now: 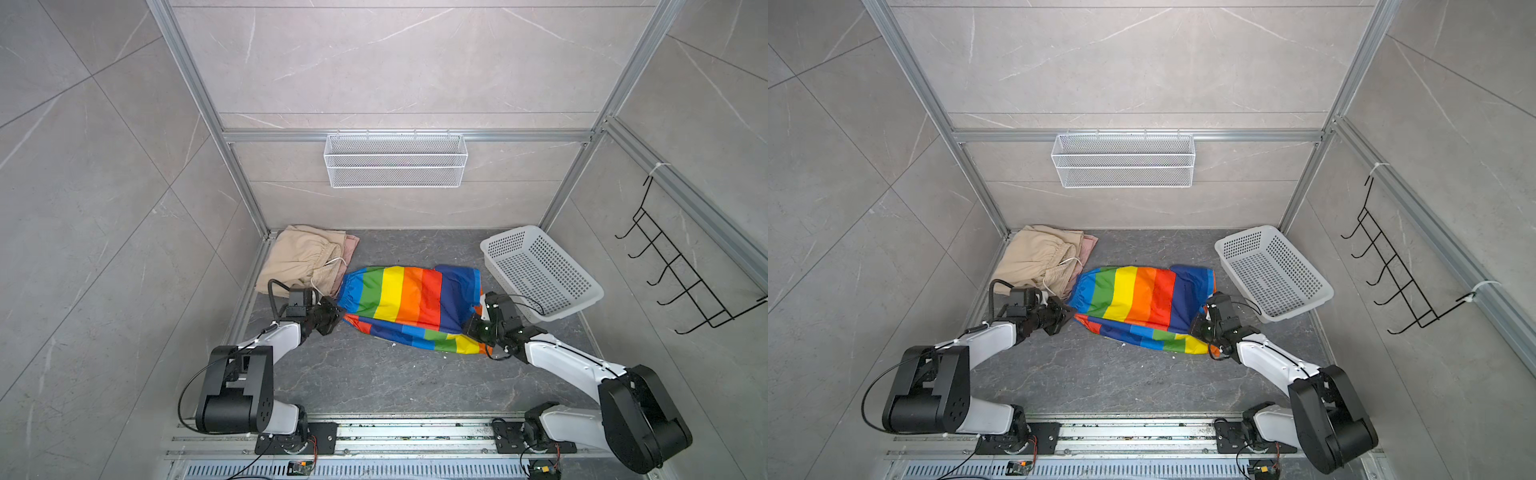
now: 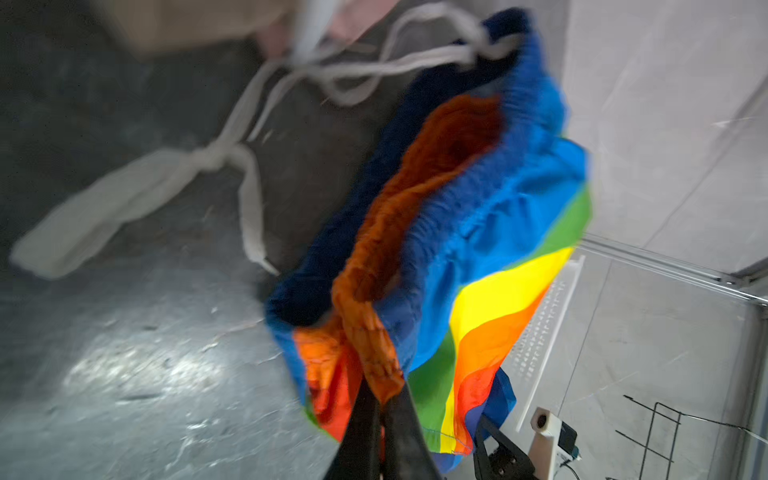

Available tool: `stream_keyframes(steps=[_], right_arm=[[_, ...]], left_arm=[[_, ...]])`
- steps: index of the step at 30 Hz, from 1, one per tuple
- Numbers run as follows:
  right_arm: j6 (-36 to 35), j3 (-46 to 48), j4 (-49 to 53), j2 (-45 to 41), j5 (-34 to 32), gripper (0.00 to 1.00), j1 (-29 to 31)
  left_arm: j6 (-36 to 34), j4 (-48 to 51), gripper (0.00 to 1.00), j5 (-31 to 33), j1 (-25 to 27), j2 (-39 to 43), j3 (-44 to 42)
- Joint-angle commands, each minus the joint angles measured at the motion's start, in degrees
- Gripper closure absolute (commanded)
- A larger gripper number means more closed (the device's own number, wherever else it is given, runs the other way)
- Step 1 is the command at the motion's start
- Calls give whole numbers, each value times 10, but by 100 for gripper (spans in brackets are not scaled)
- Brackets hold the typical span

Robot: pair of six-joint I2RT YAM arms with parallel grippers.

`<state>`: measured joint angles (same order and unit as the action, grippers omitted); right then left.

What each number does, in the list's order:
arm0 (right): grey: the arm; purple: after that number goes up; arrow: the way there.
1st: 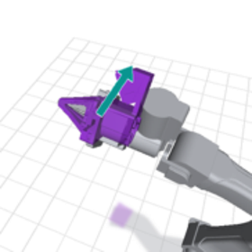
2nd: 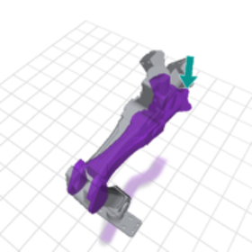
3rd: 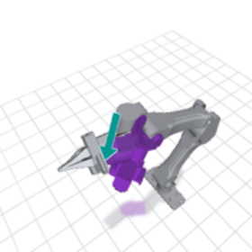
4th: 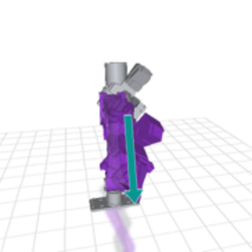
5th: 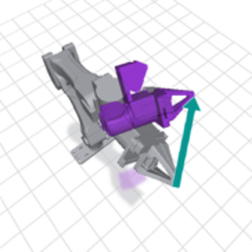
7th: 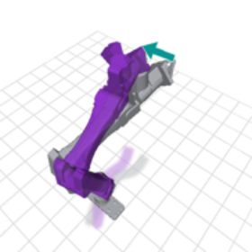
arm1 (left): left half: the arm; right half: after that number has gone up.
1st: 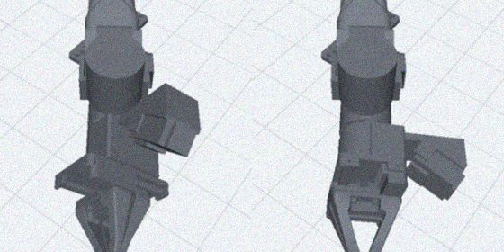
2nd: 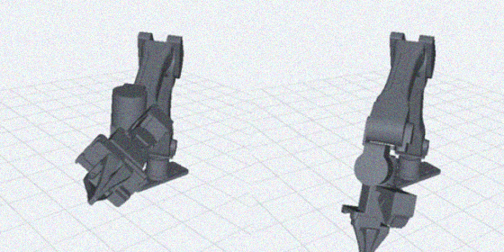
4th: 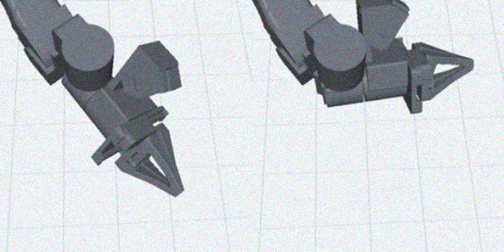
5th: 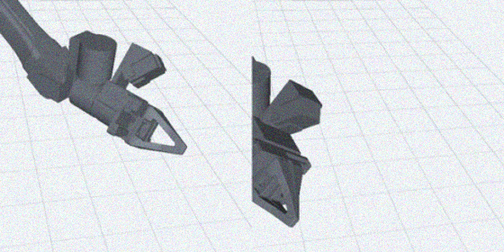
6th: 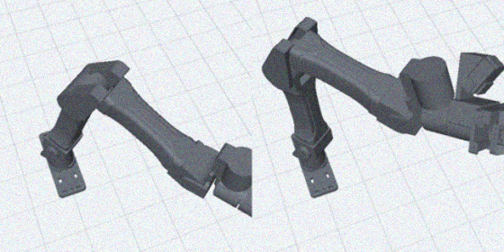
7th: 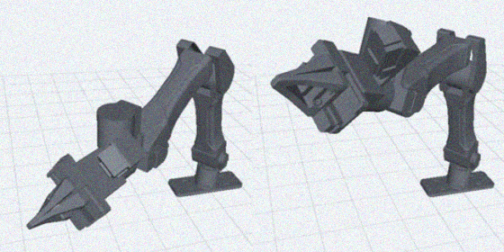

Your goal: Fold and stack the shorts

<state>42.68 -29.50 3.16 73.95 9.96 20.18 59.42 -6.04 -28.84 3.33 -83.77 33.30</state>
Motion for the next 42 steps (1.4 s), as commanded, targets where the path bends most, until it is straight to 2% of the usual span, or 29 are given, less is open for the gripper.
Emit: stream_keyframes(steps=[1,3,5,7,8,10,12,15,18,20,24,26,27,31,32,37,42], right_arm=[[13,10,-29,15,-20,96,-4],[13,9,-34,28,-21,94,-4],[13,5,-35,35,-17,90,-4],[12,-4,-25,30,-14,77,-5],[11,-9,-16,23,-13,72,-5],[9,-18,6,3,-13,61,-5],[8,-22,22,-16,-10,56,-8],[7,-22,41,-36,-19,51,-11],[8,-22,49,-35,-18,48,-15],[8,-20,51,-28,-21,47,-16],[7,-16,36,-1,-24,48,-21],[7,-21,31,16,-26,55,-23],[7,-24,28,25,-26,60,-25],[-6,-47,27,60,-37,97,-27],[-10,-56,28,68,-39,100,-27],[-27,-126,59,95,-36,100,-27],[-56,-180,151,23,-47,100,-27]], left_arm=[[3,-43,100,27,0,-4,1],[2,-45,100,30,8,-10,0],[8,-59,83,24,12,-12,0],[13,-78,63,9,16,-6,3],[10,-77,55,9,18,2,7],[-5,-45,41,23,23,29,20],[-27,6,30,54,25,60,34],[-57,76,20,100,25,98,59],[-85,115,14,121,25,110,97],[-86,116,2,110,28,100,119],[-97,118,0,107,94,44,179],[-94,116,1,108,125,2,205],[-83,104,1,100,135,-20,211],[-26,25,1,64,145,-107,203],[-22,15,0,62,145,-121,202],[-18,-2,1,83,140,-167,207],[-26,11,1,93,119,-181,208]])
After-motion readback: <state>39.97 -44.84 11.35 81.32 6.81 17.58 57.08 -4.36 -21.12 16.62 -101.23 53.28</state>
